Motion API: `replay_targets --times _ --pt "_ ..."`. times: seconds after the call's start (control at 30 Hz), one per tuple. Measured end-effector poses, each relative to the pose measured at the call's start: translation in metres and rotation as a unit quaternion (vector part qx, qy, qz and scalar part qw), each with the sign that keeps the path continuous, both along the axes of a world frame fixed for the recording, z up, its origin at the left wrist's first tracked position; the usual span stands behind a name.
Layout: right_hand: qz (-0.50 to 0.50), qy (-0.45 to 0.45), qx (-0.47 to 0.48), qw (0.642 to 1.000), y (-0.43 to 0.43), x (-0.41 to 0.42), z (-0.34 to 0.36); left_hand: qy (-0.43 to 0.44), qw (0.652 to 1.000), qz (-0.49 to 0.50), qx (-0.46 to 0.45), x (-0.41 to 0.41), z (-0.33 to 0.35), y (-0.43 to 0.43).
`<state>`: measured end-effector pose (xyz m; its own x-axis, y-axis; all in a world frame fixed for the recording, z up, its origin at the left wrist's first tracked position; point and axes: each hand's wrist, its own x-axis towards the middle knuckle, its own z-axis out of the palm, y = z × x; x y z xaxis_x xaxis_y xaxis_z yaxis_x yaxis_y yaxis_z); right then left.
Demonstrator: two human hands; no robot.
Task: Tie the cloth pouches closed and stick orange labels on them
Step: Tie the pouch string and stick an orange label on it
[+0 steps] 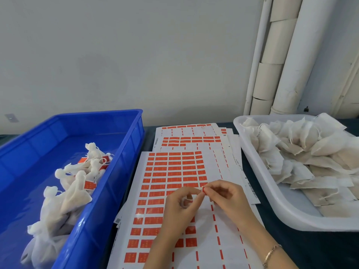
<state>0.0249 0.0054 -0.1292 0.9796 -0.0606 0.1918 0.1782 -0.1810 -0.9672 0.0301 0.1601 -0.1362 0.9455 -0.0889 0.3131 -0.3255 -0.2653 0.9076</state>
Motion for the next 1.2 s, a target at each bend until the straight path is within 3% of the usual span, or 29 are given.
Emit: replay_targets --times 0.4,0.6,0.77,1.0,1.1,1.2 --pt "0.013 0.045 0.030 0.998 0.003 0.001 0.006 0.025 1.000 0.004 0.008 0.001 0.005 -0.001" --pt "-0.062 0.066 -0.019 0.996 0.002 0.005 0.008 0.116 0.993 -0.017 0.008 -0.008 0.012 0.010" --pt "-0.054 0.075 -0.041 0.995 0.015 -0.003 0.014 0.171 0.981 0.077 0.052 -0.025 0.021 0.023" --pt "0.098 0.058 -0.106 0.988 0.037 -0.036 0.052 0.070 0.987 0.079 0.124 -0.073 0.070 0.056" --pt "0.223 -0.015 -0.183 0.957 0.060 -0.057 0.082 0.004 0.989 0.045 0.141 -0.105 0.098 0.084" --pt "0.235 -0.095 -0.208 0.945 0.099 -0.072 0.116 -0.076 0.986 0.054 0.138 -0.137 0.130 0.116"
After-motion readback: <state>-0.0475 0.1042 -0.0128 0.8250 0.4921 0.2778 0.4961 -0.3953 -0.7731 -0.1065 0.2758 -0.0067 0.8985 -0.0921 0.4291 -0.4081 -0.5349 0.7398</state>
